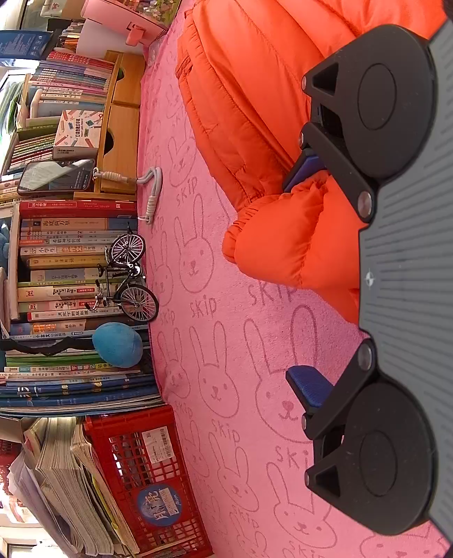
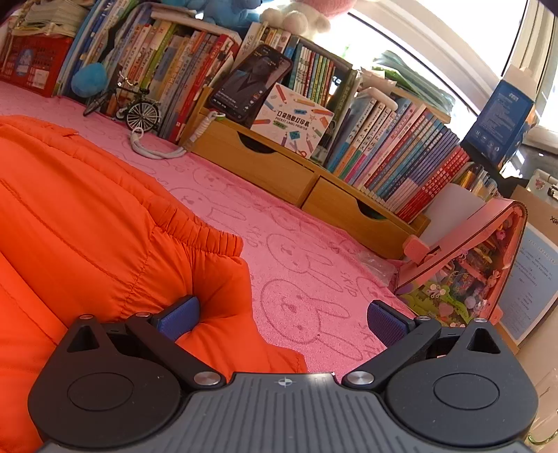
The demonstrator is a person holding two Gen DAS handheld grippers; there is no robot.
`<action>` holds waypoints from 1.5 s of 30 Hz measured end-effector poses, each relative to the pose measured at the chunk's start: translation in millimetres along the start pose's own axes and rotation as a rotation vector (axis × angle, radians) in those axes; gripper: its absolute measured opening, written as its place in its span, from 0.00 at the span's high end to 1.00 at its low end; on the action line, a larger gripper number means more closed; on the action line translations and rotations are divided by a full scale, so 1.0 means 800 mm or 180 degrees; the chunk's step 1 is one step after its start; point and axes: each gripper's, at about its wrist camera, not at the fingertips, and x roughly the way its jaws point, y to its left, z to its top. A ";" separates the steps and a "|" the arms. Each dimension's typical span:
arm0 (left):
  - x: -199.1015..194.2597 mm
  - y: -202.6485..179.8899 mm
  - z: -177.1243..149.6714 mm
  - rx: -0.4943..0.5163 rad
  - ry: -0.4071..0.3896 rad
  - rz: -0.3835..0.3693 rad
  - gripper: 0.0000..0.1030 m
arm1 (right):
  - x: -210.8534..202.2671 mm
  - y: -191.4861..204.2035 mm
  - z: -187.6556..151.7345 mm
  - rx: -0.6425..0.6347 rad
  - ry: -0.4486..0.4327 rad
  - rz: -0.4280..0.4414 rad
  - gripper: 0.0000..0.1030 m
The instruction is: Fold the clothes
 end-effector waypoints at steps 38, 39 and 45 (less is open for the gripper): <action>-0.006 -0.107 0.018 0.0817 -0.0617 0.1253 0.00 | -0.027 0.093 0.051 -0.0498 -0.0646 -0.0341 0.00; -0.004 -0.099 0.017 0.0769 -0.0588 0.1249 0.00 | -0.027 0.089 0.047 -0.0497 -0.0635 -0.0360 0.00; -0.004 -0.063 0.007 0.0548 -0.0446 0.0994 0.00 | -0.022 0.054 0.024 -0.0446 -0.0468 -0.0487 0.00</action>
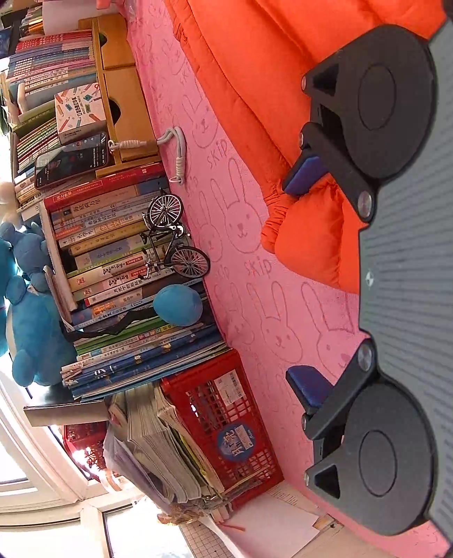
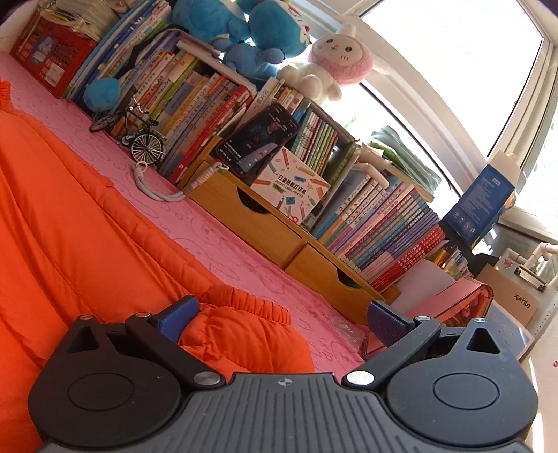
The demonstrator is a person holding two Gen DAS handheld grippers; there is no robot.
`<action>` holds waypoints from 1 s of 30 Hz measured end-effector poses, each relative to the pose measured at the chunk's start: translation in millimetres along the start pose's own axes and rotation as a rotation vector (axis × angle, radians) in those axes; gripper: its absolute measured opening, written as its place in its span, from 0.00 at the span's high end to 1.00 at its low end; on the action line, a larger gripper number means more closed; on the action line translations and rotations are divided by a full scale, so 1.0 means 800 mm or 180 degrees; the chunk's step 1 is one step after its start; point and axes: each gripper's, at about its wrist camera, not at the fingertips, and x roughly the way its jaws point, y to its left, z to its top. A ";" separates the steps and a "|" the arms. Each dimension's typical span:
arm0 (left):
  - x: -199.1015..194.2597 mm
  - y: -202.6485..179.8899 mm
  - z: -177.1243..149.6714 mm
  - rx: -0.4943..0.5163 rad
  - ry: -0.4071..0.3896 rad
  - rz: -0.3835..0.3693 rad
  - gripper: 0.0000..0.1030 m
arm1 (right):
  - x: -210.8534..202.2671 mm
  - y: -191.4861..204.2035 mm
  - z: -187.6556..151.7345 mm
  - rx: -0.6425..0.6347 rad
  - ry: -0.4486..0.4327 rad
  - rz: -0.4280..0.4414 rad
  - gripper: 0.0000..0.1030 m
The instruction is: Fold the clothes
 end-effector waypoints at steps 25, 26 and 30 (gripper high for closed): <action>-0.148 -0.075 0.016 -0.0211 -0.0379 0.0300 0.00 | -0.167 0.022 0.032 0.0386 -0.0869 -0.0007 0.00; -0.147 -0.084 0.012 -0.0177 -0.0341 0.0313 0.00 | -0.172 0.031 0.033 0.0353 -0.0893 0.0018 0.00; -0.141 -0.104 0.001 -0.0130 -0.0226 0.0299 0.00 | -0.182 0.060 0.032 0.0290 -0.0890 0.0161 0.00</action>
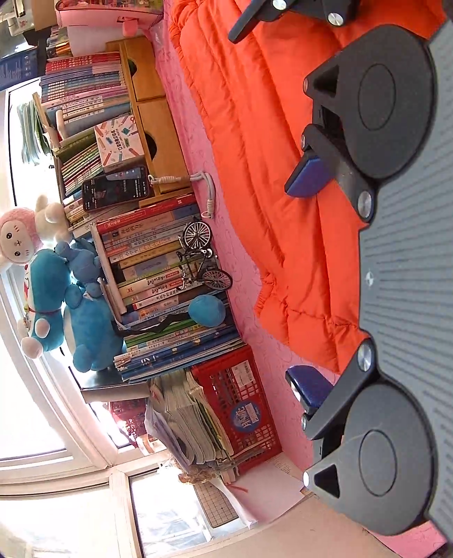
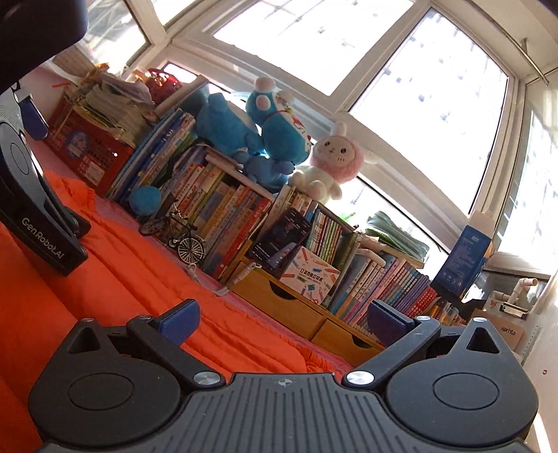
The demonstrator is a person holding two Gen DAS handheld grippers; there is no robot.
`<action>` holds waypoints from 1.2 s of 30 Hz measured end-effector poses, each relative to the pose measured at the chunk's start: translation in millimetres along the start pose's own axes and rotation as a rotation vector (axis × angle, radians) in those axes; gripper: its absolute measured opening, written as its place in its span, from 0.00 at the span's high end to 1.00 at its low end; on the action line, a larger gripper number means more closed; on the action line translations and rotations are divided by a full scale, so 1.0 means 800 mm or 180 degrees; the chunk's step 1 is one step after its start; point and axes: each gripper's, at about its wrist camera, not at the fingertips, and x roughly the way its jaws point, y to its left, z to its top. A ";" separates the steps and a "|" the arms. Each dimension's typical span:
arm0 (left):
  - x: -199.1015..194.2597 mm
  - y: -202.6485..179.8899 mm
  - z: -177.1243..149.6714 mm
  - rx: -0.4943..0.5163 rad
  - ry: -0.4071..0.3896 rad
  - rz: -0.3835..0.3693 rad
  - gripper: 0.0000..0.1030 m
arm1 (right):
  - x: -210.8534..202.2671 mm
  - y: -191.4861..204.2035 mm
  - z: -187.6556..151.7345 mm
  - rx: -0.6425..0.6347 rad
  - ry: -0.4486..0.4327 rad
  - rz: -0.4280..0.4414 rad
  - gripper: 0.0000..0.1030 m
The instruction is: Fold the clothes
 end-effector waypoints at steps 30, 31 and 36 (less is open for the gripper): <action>0.008 -0.031 -0.047 0.0722 -0.0141 0.0095 0.00 | -0.004 -0.020 -0.085 -0.0437 0.0549 -0.0315 0.00; 0.008 -0.029 -0.048 0.0726 -0.0142 0.0090 0.00 | -0.004 -0.022 -0.087 -0.0432 0.0562 -0.0329 0.00; 0.010 -0.009 -0.055 0.0735 -0.0147 0.0075 0.00 | -0.003 -0.042 -0.100 -0.0290 0.0701 -0.0414 0.00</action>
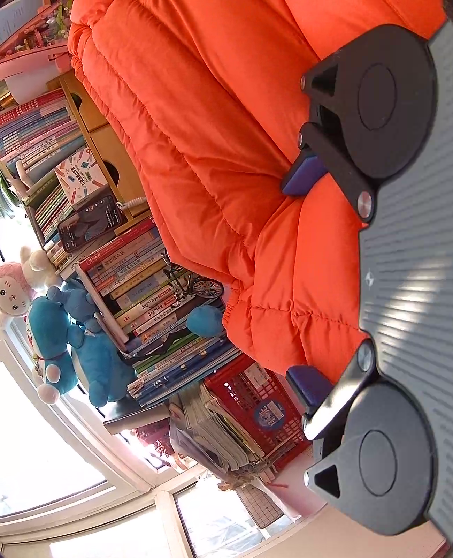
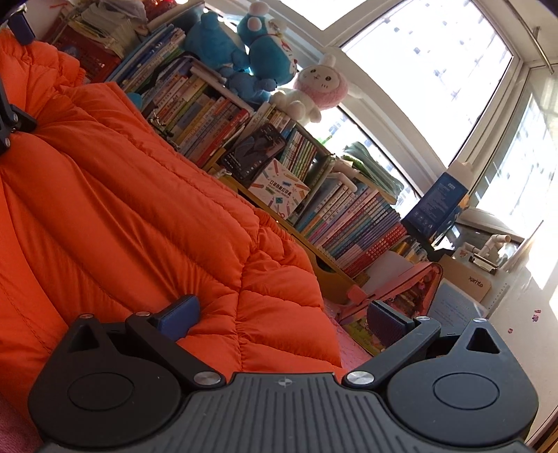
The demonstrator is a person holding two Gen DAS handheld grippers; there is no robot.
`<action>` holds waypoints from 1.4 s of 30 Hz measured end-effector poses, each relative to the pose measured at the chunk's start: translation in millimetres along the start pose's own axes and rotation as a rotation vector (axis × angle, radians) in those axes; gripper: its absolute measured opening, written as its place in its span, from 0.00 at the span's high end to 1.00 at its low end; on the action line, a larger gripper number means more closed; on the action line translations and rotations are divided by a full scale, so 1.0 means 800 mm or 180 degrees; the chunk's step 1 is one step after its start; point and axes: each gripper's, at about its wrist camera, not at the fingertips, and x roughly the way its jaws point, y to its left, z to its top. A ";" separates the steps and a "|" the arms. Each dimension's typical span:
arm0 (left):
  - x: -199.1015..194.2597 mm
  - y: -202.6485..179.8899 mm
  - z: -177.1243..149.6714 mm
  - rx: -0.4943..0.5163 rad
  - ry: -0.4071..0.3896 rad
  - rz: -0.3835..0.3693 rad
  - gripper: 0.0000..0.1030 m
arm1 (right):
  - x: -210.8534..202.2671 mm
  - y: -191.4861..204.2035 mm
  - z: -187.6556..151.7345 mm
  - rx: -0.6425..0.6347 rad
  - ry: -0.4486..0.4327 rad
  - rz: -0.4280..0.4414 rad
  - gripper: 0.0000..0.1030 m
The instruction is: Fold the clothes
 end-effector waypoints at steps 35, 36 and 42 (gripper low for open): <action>0.013 0.128 -0.069 -0.0601 0.0466 0.0141 0.00 | 0.008 -0.121 -0.089 0.0996 0.0963 -0.0327 0.00; 0.012 0.137 -0.069 -0.0714 0.0501 0.0084 0.00 | 0.009 -0.131 -0.093 0.1148 0.1052 -0.0265 0.00; 0.002 0.205 -0.047 -0.1713 0.0569 -0.0093 0.00 | 0.003 -0.168 -0.071 0.1541 0.0959 -0.0292 0.00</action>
